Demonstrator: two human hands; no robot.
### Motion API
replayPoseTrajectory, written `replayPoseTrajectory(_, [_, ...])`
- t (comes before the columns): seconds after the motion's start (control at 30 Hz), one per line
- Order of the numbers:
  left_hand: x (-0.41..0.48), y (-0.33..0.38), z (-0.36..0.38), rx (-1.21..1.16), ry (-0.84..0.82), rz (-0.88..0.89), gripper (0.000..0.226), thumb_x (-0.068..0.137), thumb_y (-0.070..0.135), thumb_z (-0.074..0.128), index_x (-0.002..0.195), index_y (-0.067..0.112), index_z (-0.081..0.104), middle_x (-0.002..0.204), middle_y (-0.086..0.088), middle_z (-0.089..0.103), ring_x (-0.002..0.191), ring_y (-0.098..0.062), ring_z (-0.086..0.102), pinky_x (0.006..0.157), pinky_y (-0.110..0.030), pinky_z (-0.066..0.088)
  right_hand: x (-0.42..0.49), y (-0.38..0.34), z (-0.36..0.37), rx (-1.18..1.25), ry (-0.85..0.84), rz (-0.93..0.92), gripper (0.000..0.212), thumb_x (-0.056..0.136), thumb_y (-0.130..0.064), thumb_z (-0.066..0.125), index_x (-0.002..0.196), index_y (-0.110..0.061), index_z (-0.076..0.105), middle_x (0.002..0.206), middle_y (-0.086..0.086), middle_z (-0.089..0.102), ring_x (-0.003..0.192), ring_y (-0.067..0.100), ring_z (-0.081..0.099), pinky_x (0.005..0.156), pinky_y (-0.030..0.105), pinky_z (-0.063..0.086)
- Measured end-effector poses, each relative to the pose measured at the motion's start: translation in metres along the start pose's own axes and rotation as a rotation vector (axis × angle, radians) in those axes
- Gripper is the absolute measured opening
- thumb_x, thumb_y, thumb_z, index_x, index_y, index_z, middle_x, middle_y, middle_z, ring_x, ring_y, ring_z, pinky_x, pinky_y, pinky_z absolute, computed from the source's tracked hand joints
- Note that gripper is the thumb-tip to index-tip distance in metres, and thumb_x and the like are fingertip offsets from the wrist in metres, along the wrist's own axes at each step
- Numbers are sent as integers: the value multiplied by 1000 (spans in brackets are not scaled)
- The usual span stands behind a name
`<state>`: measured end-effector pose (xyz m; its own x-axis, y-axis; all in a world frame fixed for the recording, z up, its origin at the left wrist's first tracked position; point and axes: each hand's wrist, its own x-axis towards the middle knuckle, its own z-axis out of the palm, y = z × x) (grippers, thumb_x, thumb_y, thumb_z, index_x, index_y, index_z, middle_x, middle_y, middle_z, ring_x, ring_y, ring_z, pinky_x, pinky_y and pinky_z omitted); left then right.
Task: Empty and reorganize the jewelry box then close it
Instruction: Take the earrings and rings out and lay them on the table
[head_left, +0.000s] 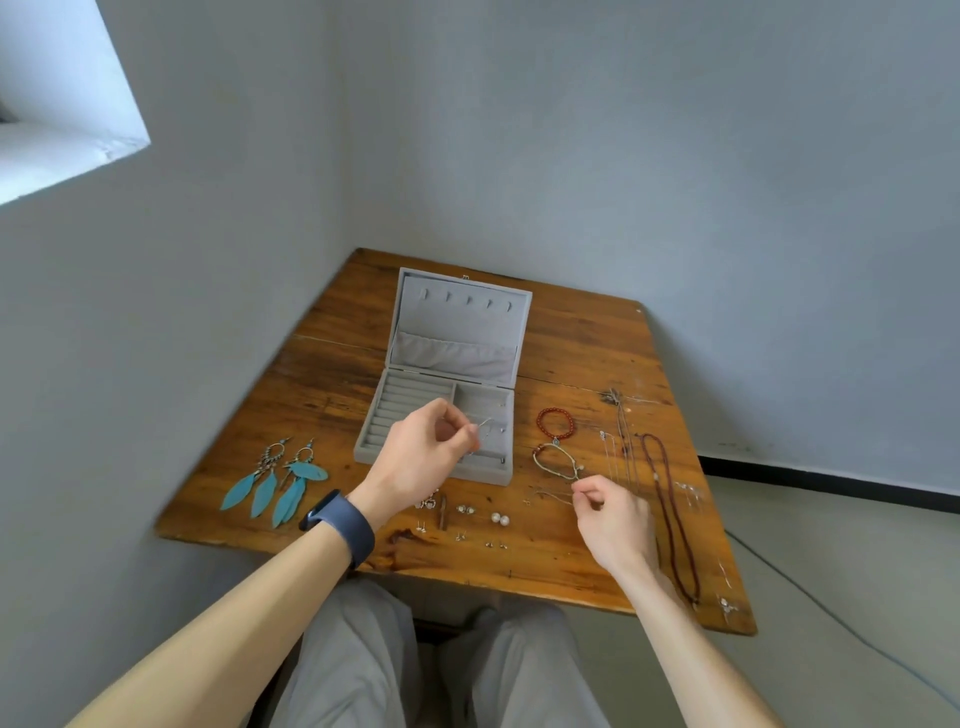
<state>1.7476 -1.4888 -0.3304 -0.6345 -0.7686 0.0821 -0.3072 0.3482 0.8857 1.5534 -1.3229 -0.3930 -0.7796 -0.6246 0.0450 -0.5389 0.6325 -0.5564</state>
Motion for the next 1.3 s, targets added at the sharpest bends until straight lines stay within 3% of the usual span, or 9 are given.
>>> replayPoseTrajectory(0.37, [-13,24,14,-11,-59,30,12,98,33,60,92,22,61,81,14,74,75,-2,68,69,-16,50,-3,11,-7,-144,43,11,14,94,-32,62,105,-29,70,102,-10,74,91,17,69,71,25,53])
replayPoseTrajectory(0.5, [-17,32,22,-29,-132,29,12,98,32,60,93,21,62,83,14,74,75,-4,70,69,-15,51,-11,15,-14,-146,86,-34,20,94,-37,62,110,-27,68,109,-7,67,96,17,65,74,24,47])
replayPoseTrajectory(0.57, [-18,36,26,-32,-206,29,12,98,31,60,94,20,63,84,13,75,75,-6,71,72,-21,53,-22,16,-20,6,65,-41,20,93,-35,64,112,-29,68,111,-11,66,101,13,63,80,24,47])
replayPoseTrajectory(0.67, [-21,42,33,-38,-357,15,16,98,32,61,97,17,64,87,8,76,76,-10,72,80,-32,57,-46,9,-32,513,-148,19,30,90,-27,68,118,-36,65,116,-22,67,109,-1,61,98,30,50])
replayPoseTrajectory(0.77, [-26,45,43,-69,-506,-34,19,97,30,62,100,11,64,88,2,76,79,-15,73,84,-35,55,-76,2,-41,898,-425,61,57,77,-46,71,132,-44,55,127,-20,65,114,-3,60,97,35,50])
replayPoseTrajectory(0.83, [-32,43,50,-78,-560,-56,22,98,29,62,101,8,64,87,0,76,78,-14,72,78,-31,54,-91,1,-39,984,-511,65,58,80,-48,72,135,-43,53,124,-13,69,115,4,62,93,34,51])
replayPoseTrajectory(0.97, [-42,31,64,-39,-576,-103,22,97,28,63,100,7,66,86,0,77,76,-14,71,75,-31,55,-110,12,-31,981,-317,133,15,96,-24,65,109,-25,72,94,-1,75,89,16,69,75,26,55])
replayPoseTrajectory(1.1, [-46,11,77,221,-440,-43,14,97,37,60,93,24,65,80,12,75,74,-6,69,72,-25,57,-112,29,-30,907,-166,171,9,94,-19,68,101,-20,74,84,-4,75,74,7,68,65,19,53])
replayPoseTrajectory(1.3, [-45,2,99,659,-262,151,17,96,50,52,94,36,62,81,19,60,87,-10,53,79,-33,47,-86,45,-30,433,-2,81,5,91,-29,70,90,-31,74,84,-23,72,83,-9,64,69,4,44])
